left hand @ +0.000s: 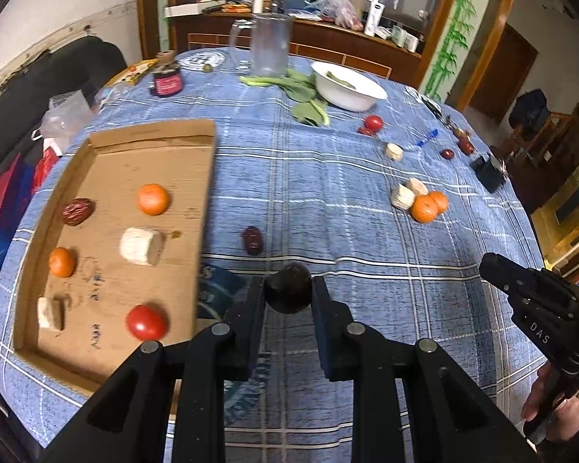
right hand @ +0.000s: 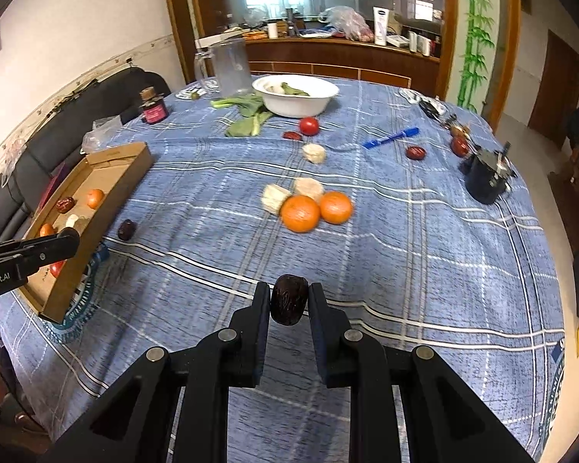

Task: Organize fruits
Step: 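Carry the small date and dark plum into the tray and open both grippers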

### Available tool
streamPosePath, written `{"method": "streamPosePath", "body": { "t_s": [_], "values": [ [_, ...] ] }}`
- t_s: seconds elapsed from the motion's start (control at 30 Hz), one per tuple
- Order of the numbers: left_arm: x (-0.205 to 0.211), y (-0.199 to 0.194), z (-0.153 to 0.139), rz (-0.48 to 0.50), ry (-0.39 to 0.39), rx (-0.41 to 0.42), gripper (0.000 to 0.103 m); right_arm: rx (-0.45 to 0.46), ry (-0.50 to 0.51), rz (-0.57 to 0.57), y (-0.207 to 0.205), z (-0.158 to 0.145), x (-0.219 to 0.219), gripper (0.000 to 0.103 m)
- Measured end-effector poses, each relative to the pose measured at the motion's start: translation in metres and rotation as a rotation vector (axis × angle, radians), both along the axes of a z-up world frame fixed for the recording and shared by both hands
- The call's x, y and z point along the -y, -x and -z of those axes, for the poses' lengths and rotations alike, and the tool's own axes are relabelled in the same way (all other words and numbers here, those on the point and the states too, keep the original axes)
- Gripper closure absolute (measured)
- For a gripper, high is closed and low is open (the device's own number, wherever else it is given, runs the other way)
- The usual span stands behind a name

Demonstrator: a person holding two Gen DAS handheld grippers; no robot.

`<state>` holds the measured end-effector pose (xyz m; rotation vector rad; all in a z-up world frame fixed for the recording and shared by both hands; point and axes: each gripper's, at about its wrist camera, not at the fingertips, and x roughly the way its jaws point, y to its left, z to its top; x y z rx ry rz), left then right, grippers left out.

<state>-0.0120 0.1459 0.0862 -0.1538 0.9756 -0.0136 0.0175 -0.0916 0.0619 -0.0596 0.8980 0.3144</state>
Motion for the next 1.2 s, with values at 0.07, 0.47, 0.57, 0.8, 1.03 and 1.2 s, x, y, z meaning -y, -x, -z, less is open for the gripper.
{"method": "streamPosePath", "body": {
  "t_s": [0.07,0.47,0.57,0.8,1.03,1.2],
  "values": [
    [-0.008,0.002,-0.002,-0.016,0.002,0.005,0.080,0.005,0.002,-0.016,-0.001,-0.002,-0.010,0.082],
    [-0.076,0.024,-0.008,-0.155,0.004,0.021,0.080,0.031,0.007,-0.165,-0.007,-0.013,-0.087,0.081],
    [-0.097,0.031,-0.006,-0.199,0.000,0.016,0.080,0.033,0.000,-0.208,-0.008,-0.015,-0.109,0.081],
    [-0.140,0.047,0.002,-0.288,-0.012,-0.008,0.080,0.033,-0.008,-0.290,-0.011,-0.016,-0.150,0.081],
    [-0.169,0.057,0.016,-0.345,-0.012,-0.042,0.080,0.025,-0.009,-0.369,-0.013,-0.014,-0.193,0.081],
    [-0.179,0.057,0.029,-0.357,-0.003,-0.070,0.080,0.018,-0.006,-0.417,-0.019,-0.011,-0.224,0.081]
  ]
}}
